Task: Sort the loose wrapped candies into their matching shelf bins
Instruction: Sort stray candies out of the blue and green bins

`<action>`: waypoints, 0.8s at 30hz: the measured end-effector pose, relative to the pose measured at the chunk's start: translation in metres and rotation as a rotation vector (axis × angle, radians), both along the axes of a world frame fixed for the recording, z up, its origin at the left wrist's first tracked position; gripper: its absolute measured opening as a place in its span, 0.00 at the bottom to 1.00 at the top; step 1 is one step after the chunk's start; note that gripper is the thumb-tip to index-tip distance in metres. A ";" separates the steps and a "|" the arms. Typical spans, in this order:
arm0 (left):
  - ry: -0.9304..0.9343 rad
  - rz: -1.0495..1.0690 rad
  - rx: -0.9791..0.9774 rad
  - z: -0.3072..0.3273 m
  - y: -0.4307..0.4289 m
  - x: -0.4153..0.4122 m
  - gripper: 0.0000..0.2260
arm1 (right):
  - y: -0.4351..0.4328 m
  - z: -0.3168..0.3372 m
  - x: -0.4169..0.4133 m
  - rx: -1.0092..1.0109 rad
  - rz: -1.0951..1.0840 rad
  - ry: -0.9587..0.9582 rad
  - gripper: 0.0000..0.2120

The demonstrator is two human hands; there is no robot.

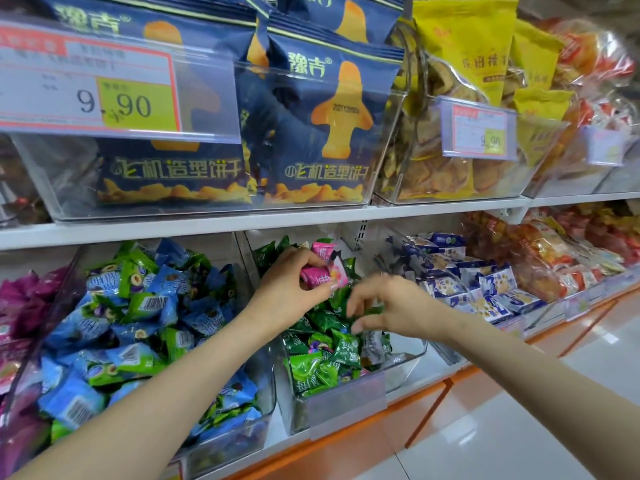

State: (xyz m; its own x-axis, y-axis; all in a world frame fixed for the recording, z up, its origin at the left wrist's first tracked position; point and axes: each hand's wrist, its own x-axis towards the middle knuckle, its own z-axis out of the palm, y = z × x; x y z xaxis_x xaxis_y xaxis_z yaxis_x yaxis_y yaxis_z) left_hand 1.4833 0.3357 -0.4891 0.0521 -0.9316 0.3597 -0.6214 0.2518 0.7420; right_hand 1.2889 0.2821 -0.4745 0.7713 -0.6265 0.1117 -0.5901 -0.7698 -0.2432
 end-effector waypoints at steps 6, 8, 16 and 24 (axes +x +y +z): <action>0.035 0.021 -0.020 -0.001 -0.002 0.000 0.09 | 0.013 -0.042 0.003 0.080 0.067 0.129 0.23; 0.035 0.023 -0.025 -0.001 0.000 0.001 0.09 | 0.007 -0.040 0.001 -0.134 0.077 0.217 0.17; -0.002 0.015 -0.014 -0.001 0.000 0.001 0.09 | -0.020 -0.016 -0.026 -0.460 0.096 0.267 0.15; 0.003 0.016 0.005 0.000 0.001 0.000 0.11 | -0.001 -0.010 -0.005 0.004 0.223 0.533 0.14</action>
State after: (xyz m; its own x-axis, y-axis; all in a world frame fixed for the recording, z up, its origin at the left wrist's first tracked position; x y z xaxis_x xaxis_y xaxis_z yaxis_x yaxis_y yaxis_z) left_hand 1.4833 0.3369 -0.4893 0.0681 -0.9323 0.3552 -0.6227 0.2384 0.7452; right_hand 1.2835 0.2815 -0.4845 0.8338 -0.4423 -0.3303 -0.4559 -0.8891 0.0398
